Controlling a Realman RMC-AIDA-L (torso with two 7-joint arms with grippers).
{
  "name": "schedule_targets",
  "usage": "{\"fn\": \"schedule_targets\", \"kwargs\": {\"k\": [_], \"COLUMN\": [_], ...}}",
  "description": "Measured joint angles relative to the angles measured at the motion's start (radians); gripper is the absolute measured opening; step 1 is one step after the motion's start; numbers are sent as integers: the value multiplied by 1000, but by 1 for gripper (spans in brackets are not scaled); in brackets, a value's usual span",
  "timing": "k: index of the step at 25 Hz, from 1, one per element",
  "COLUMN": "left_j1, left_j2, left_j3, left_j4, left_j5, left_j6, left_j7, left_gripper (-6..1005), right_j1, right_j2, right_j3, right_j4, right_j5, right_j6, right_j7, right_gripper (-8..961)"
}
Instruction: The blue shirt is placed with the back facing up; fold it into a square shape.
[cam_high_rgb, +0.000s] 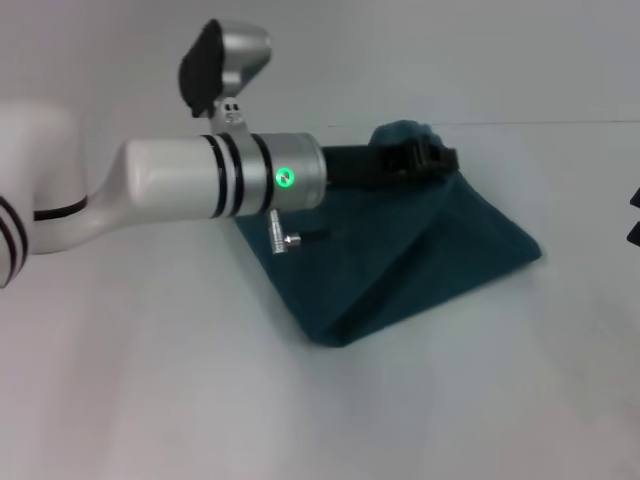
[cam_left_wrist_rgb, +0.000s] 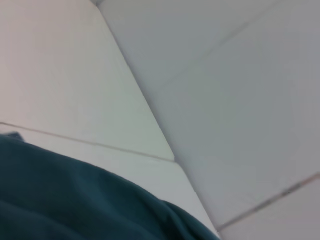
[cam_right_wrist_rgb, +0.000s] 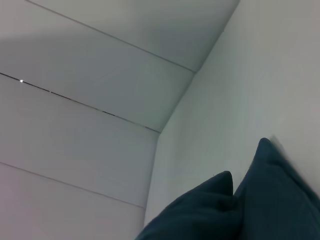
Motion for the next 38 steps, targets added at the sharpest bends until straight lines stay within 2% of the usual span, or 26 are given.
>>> {"fn": "schedule_targets", "kwargs": {"k": [3, 5, 10, 13, 14, 18, 21, 23, 26, 28, 30, 34, 38], "left_j1": [-7, -7, 20, 89, 130, 257, 343, 405, 452, 473, 488, 526, 570], "left_j2": [0, 0, 0, 1, 3, 16, 32, 46, 62, 69, 70, 66, 54], "left_j3": [61, 72, 71, 67, 68, 62, 51, 29, -1, -48, -99, -174, -213], "left_j4": [0, 0, 19, 77, 107, 169, 206, 236, 263, 276, 287, 299, 317], "left_j5": [-3, -6, -73, -163, -205, -261, -262, -250, -220, -155, -77, 20, 32], "left_j6": [-15, -30, 16, 97, 119, 146, 183, 240, 330, 406, 460, 508, 514], "left_j7": [-5, -6, 36, 66, 67, -20, -106, -156, -196, -211, -215, -207, -206], "left_gripper": [37, 41, 259, 374, 413, 544, 625, 679, 778, 851, 923, 942, 947], "right_j1": [1, 3, 7, 9, 10, 22, 54, 98, 182, 246, 299, 397, 480], "right_j2": [-2, -3, -3, -6, -7, -18, -41, -71, -112, -128, -127, -109, -77], "right_j3": [0, -1, -1, -2, -2, -2, -2, -2, -3, -6, -24, -95, -154], "right_j4": [6, 7, 8, 8, 8, 6, -1, -4, -7, -31, -86, -155, -165], "right_j5": [-5, -12, -27, -33, -37, -67, -123, -195, -315, -404, -485, -622, -688], "right_j6": [10, 16, 35, 40, 40, 43, 43, 44, 47, 50, 53, 91, 120], "right_j7": [0, 1, 4, 5, 6, 16, 44, 73, 126, 165, 200, 268, 318], "right_gripper": [737, 736, 735, 734, 733, 732, 731, 731, 730, 729, 728, 727, 726]}}
